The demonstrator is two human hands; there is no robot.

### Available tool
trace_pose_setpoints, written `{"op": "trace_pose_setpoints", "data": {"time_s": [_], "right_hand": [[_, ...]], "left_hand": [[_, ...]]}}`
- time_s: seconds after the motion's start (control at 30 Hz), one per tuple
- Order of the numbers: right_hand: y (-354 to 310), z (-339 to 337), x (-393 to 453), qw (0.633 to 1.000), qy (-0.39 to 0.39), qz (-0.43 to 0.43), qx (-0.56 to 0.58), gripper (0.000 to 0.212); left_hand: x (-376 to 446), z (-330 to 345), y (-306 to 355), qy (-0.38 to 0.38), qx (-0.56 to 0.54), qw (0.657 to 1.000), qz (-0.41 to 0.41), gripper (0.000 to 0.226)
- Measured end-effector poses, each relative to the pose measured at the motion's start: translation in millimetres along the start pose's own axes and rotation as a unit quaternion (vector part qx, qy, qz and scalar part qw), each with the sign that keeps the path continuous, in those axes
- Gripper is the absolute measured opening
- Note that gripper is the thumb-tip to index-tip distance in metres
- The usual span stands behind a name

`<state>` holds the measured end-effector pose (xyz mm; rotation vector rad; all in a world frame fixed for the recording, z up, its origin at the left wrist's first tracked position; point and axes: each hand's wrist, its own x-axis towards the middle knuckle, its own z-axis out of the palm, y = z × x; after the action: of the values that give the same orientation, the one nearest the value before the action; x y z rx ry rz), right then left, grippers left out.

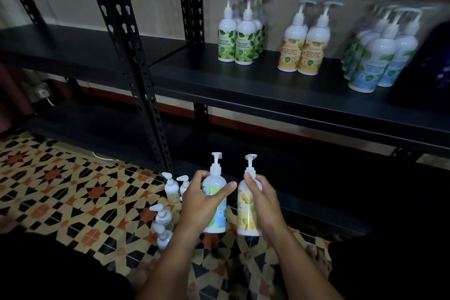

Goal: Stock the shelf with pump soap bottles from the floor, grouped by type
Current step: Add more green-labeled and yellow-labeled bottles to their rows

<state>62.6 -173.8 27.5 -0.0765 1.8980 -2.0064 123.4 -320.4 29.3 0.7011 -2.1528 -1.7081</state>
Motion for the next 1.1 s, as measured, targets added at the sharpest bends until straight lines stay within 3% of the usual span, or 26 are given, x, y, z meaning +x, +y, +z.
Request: {"op": "trace_pose_setpoints", "data": {"time_s": [0.13,0.3,0.43,0.53,0.67,0.83,0.97,1.1], "right_hand": [[0.8,-2.1,-2.3,1.0,-0.005,-0.01,0.006,0.047],[0.3,-3.9,-1.2,0.998,0.037,-0.002,0.043,0.053],[1.7,-7.2,-0.8,0.998,0.039,-0.012,0.044,0.05],[3.0,-8.8,1.1,0.999,0.033,-0.02,0.029,0.051],[6.0,-8.4,0.7,0.999,0.007,-0.02,0.034,0.029],[7.5,-6.9,0.5,0.999,-0.01,-0.041,0.023,0.029],[4.7,-4.9,-0.9,0.998,0.003,-0.038,0.057,0.029],[-5.6,-5.5,-4.5,0.994,0.036,-0.102,-0.017,0.024]], "left_hand": [[0.8,-2.1,-0.7,-0.006,-0.075,0.997,-0.006,0.033],[-0.5,-1.6,3.0,-0.049,-0.121,0.991,-0.01,0.007],[1.1,-1.8,-0.5,-0.084,-0.13,0.988,-0.026,0.024],[-0.9,1.3,-1.0,-0.082,-0.134,0.987,-0.028,0.019],[-1.4,4.7,0.4,-0.06,-0.114,0.992,-0.012,0.02],[3.8,7.2,-1.9,-0.015,-0.052,0.999,-0.005,0.057],[5.6,9.2,0.1,-0.025,-0.069,0.997,-0.003,0.04],[5.9,14.4,10.5,-0.048,-0.081,0.995,0.023,0.027]]}}
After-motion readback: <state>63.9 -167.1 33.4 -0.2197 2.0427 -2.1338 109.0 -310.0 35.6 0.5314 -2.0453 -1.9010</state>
